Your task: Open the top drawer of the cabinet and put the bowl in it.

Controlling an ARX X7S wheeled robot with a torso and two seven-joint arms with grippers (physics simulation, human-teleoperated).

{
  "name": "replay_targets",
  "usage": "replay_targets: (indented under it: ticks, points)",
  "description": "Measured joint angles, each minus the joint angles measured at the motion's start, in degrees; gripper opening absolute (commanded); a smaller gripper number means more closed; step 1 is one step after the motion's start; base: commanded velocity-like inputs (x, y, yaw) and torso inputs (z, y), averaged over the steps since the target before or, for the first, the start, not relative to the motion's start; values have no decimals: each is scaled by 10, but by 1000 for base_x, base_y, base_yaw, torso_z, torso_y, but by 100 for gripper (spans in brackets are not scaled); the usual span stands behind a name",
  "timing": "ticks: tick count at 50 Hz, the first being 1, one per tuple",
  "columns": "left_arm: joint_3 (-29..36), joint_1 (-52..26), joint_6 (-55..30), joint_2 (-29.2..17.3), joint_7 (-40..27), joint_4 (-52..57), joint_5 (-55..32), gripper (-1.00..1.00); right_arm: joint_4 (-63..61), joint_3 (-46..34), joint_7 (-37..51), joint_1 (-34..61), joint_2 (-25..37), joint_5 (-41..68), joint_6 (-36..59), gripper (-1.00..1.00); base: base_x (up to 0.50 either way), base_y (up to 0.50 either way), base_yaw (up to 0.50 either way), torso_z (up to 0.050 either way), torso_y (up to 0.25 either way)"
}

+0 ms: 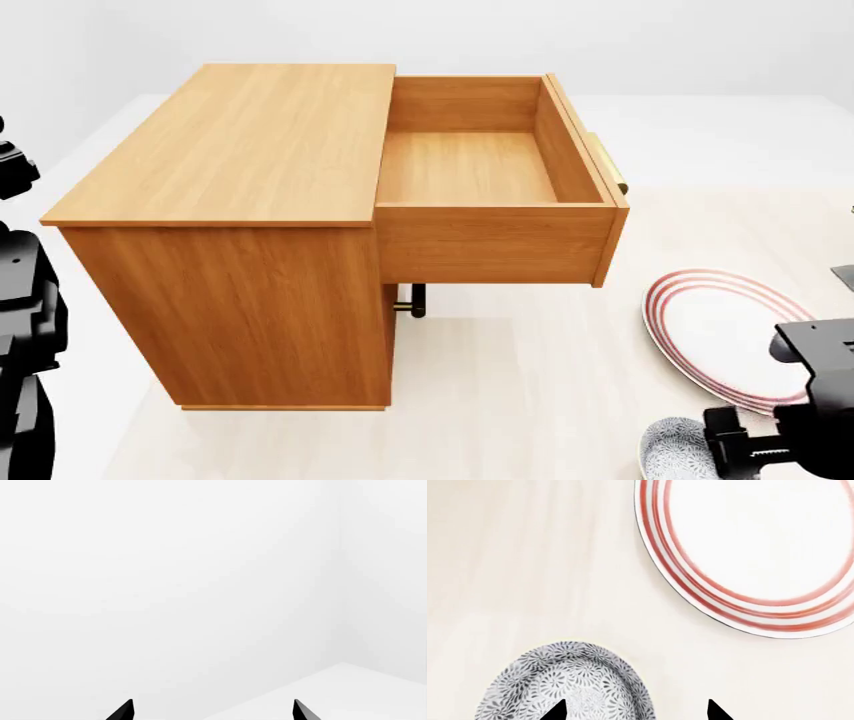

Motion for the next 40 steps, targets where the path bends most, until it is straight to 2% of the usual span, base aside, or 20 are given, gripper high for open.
replay_targets:
  ticks: [40]
  points:
    - [-1, -2, -1, 0, 1, 0, 0, 100, 43, -59, -56, -31, -29, -73, -56, 100, 0, 0, 0, 0, 0]
